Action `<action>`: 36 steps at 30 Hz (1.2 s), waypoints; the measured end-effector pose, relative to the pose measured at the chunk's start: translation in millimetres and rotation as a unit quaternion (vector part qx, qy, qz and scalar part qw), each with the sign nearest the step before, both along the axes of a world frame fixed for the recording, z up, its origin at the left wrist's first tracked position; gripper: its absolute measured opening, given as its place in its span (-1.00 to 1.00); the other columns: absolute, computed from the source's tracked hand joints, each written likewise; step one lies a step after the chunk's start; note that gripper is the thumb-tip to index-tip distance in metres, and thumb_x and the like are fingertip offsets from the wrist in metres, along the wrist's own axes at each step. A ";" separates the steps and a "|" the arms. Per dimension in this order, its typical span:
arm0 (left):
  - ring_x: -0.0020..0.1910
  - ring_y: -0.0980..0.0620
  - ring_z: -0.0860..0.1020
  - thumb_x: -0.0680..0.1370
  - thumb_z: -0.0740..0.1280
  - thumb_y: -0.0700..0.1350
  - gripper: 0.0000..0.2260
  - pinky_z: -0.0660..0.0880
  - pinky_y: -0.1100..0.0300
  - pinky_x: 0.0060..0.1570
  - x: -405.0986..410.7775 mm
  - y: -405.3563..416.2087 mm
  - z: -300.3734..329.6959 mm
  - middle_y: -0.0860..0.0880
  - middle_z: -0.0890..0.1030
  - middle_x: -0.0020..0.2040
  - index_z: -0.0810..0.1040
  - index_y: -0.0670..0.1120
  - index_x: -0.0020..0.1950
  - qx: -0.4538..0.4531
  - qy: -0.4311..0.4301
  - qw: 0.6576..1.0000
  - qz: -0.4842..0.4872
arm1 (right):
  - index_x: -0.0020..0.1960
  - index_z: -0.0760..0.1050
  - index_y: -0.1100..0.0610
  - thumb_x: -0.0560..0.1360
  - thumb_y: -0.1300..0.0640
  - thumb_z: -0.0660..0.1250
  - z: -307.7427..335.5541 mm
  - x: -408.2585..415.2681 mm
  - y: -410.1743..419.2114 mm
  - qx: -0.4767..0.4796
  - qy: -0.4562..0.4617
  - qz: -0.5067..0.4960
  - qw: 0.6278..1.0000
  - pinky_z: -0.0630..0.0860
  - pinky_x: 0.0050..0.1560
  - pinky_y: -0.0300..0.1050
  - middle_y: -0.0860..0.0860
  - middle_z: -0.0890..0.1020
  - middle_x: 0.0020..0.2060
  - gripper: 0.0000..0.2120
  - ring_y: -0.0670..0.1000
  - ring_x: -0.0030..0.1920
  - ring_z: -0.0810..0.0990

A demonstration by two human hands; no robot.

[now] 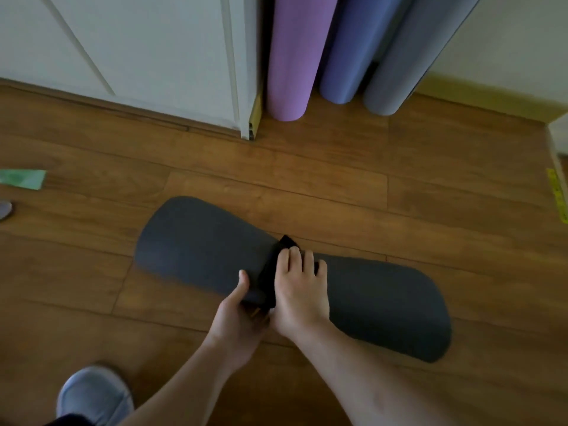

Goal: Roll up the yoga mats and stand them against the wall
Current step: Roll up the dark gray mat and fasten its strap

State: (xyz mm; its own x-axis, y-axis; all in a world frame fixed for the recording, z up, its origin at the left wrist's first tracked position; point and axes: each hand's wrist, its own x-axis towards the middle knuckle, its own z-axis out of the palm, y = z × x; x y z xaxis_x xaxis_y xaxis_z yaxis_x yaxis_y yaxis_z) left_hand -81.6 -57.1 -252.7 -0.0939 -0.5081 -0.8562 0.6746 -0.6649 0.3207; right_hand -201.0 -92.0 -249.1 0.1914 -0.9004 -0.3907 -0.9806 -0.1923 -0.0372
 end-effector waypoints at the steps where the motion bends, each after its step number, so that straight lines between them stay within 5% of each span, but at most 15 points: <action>1: 0.31 -0.17 0.64 0.63 0.29 0.27 -0.50 0.49 -0.19 0.37 2.9 1.9 -4.2 -0.12 0.67 0.32 0.62 -0.03 0.41 0.000 -0.004 1.000 -0.025 | 0.61 0.01 0.24 0.38 -0.14 0.61 -3.4 1.5 2.7 0.005 0.001 -0.003 1.000 0.19 0.56 0.39 0.26 0.24 0.57 0.11 0.37 0.57 0.22; 4: 0.20 -0.21 0.69 0.56 0.26 0.41 -0.38 0.56 -0.26 0.27 13.0 5.5 -1.6 -0.16 0.71 0.22 0.64 -0.06 0.33 0.025 -0.067 0.983 -0.167 | 0.58 0.14 0.28 0.31 -0.07 0.68 -13.4 1.5 10.7 0.001 -0.001 -0.009 1.000 0.34 0.48 0.42 0.31 0.36 0.51 0.08 0.40 0.51 0.35; 7: -0.17 -0.23 0.74 0.50 0.23 0.47 -0.25 0.66 -0.12 -0.14 28.0 -6.9 24.9 -0.23 0.74 -0.10 0.71 -0.24 0.00 0.089 -0.130 0.920 -0.358 | 0.55 0.21 0.31 0.30 0.02 0.68 -18.7 3.2 21.3 -0.016 -0.009 -0.013 1.000 0.40 0.42 0.45 0.34 0.42 0.48 0.02 0.42 0.46 0.42; 9: -0.29 -0.19 0.70 0.61 0.30 0.31 -0.38 0.69 -0.12 -0.19 33.8 -24.7 51.8 -0.21 0.73 -0.22 0.70 -0.27 -0.12 0.058 -0.192 0.860 -0.470 | 0.60 0.06 0.28 0.29 -0.02 0.68 -16.1 4.6 29.5 -0.006 -0.007 0.002 1.000 0.26 0.52 0.48 0.33 0.29 0.57 0.14 0.43 0.55 0.30; 11: -0.19 -0.07 0.72 0.66 0.39 0.06 -0.70 0.71 -0.04 -0.05 33.2 -45.5 70.2 -0.09 0.76 -0.15 0.74 -0.15 -0.04 -0.082 -0.324 0.792 -0.510 | 0.63 -0.14 0.25 0.42 -0.05 0.61 -12.5 3.0 36.8 0.001 -0.013 0.017 1.000 0.07 0.59 0.47 0.32 0.09 0.64 0.15 0.42 0.62 0.12; 13: 0.04 0.08 0.65 0.56 0.47 0.06 -0.80 0.64 0.07 0.08 28.6 -61.9 82.8 0.13 0.68 0.08 0.64 0.07 0.16 -0.219 -0.441 0.693 -0.527 | 0.62 -0.26 0.25 0.49 -0.04 0.55 -8.8 2.5 41.5 0.001 -0.015 0.024 1.000 -0.03 0.61 0.46 0.32 -0.01 0.66 0.13 0.42 0.64 0.01; 15: 0.37 0.05 0.44 0.44 0.51 0.16 -0.40 0.47 0.02 0.38 22.8 -64.3 76.0 0.13 0.43 0.38 0.42 0.10 0.43 -0.281 -0.472 0.531 -0.645 | 0.60 -0.30 0.24 0.51 -0.03 0.54 -6.0 4.0 44.3 0.012 -0.018 0.027 0.999 -0.07 0.62 0.45 0.31 -0.04 0.66 0.13 0.42 0.65 -0.03; 17: 0.65 -0.13 0.06 0.40 0.54 0.20 0.02 0.09 -0.15 0.64 19.3 -49.9 54.7 -0.03 0.10 0.63 0.05 -0.05 0.68 -0.263 -0.476 0.355 -0.760 | 0.61 -0.30 0.23 0.49 -0.05 0.56 -5.8 5.3 46.9 0.019 -0.022 0.015 0.999 -0.12 0.62 0.43 0.28 -0.05 0.67 0.17 0.39 0.65 -0.06; 18: 0.68 -0.18 -0.09 0.41 0.54 0.23 0.14 -0.05 -0.20 0.65 19.9 -42.3 44.6 -0.09 -0.04 0.68 -0.13 -0.09 0.71 -0.256 -0.486 0.306 -0.777 | 0.62 -0.29 0.22 0.47 -0.08 0.57 -6.3 5.2 48.9 0.014 -0.026 0.008 1.000 -0.13 0.63 0.42 0.27 -0.04 0.67 0.19 0.38 0.65 -0.07; 21: 0.67 -0.26 -0.07 0.38 0.44 0.42 0.23 -0.04 -0.34 0.61 23.1 -29.7 22.5 -0.11 -0.03 0.68 -0.32 -0.02 0.68 -0.292 -0.545 0.270 -0.738 | 0.68 -0.30 0.20 0.54 -0.16 0.47 -9.6 5.6 54.8 0.021 -0.043 0.007 0.999 -0.21 0.64 0.41 0.24 -0.14 0.68 0.14 0.35 0.67 -0.18; 25: 0.65 -0.33 -0.03 0.50 0.38 0.38 0.08 -0.02 -0.47 0.54 9.8 -30.1 8.4 -0.10 -0.04 0.69 -0.23 -0.05 0.70 -0.259 -0.585 0.250 -0.727 | 0.70 -0.31 0.16 0.54 -0.05 0.47 -11.9 3.3 58.5 0.024 -0.066 -0.011 0.997 -0.27 0.65 0.34 0.17 -0.18 0.69 0.12 0.28 0.68 -0.24; 31: 0.62 -0.28 0.10 0.44 0.42 0.43 0.11 0.04 -0.48 0.52 13.1 -44.1 -3.8 -0.05 0.09 0.67 -0.16 -0.01 0.71 -0.270 -0.577 0.262 -0.725 | 0.59 0.25 0.03 0.28 0.02 0.68 -23.0 -20.9 46.2 -0.049 -0.250 -0.085 0.963 0.10 0.67 0.08 -0.10 0.34 0.56 0.00 -0.01 0.61 0.21; 34: 0.62 -0.28 0.11 0.40 0.45 0.44 0.15 0.05 -0.48 0.51 13.3 -45.4 -6.1 -0.04 0.11 0.67 -0.15 -0.01 0.71 -0.269 -0.580 0.251 -0.727 | 0.49 0.39 -0.09 0.35 -0.08 0.60 -5.0 -35.0 23.1 0.074 -0.312 -0.161 0.933 0.30 0.55 0.02 -0.19 0.45 0.42 -0.23 -0.07 0.49 0.35; 36: 0.63 -0.30 0.09 0.41 0.36 0.51 0.14 0.02 -0.49 0.50 13.6 -38.8 -7.9 -0.07 0.07 0.68 -0.17 -0.02 0.70 -0.276 -0.589 0.244 -0.720 | 0.40 0.51 -0.14 0.48 -0.11 0.50 6.8 -46.2 4.8 0.151 -0.391 -0.260 0.870 0.53 0.28 -0.09 -0.19 0.54 0.28 -0.50 -0.08 0.32 0.52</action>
State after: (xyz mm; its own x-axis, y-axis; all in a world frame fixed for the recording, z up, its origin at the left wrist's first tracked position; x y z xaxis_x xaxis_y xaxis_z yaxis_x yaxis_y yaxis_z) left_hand -68.0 -95.9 -260.6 -0.3687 -0.7427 -0.5590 -0.9060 0.4217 0.0373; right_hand -247.2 -87.2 -242.3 0.1022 -0.8232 -0.5585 -0.5847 0.4045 -0.7032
